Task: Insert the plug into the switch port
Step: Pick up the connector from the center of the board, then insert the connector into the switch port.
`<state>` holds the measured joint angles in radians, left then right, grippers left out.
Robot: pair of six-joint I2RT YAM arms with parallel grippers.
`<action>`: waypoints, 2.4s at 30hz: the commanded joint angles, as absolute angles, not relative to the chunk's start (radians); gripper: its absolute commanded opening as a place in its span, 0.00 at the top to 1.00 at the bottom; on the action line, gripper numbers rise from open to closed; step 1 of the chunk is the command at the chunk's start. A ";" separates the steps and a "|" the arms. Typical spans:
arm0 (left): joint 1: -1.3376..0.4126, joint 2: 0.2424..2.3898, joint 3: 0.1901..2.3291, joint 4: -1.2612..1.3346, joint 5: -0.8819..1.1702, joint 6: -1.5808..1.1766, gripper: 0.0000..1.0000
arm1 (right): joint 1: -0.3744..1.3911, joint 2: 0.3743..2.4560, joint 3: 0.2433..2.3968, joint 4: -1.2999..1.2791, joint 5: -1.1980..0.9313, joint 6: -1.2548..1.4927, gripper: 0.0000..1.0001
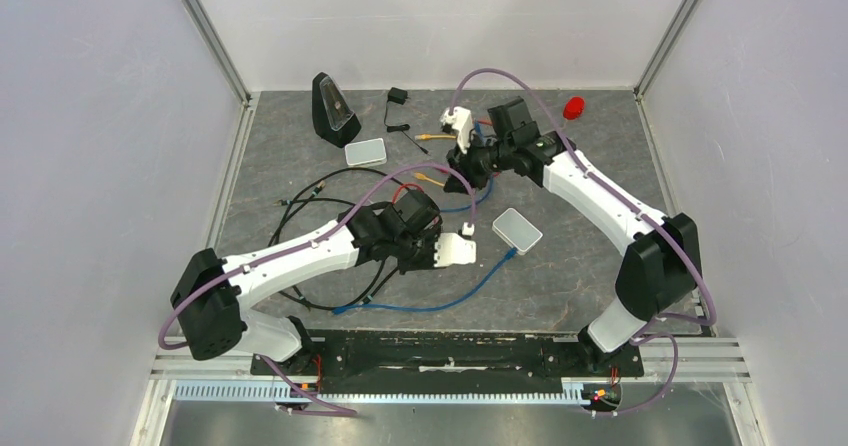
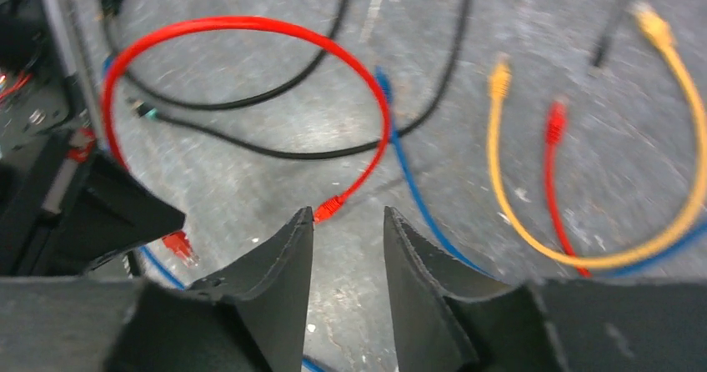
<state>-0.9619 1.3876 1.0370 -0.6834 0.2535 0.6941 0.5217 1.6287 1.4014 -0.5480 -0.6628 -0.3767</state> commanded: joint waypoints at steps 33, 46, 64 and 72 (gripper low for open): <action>-0.963 1.632 0.717 0.439 -0.124 -0.091 0.98 | 0.165 1.345 0.792 -0.081 -0.461 0.008 0.43; -1.030 1.799 0.714 0.727 -0.145 -0.041 0.98 | 0.041 1.517 0.845 -0.167 -0.538 -0.103 0.33; -1.105 1.896 0.738 0.836 -0.134 -0.084 0.98 | 0.019 1.624 0.758 -0.086 -0.730 -0.047 0.45; -1.136 1.941 0.776 0.838 -0.151 -0.077 0.98 | 0.020 1.566 0.648 0.048 -0.772 0.049 0.51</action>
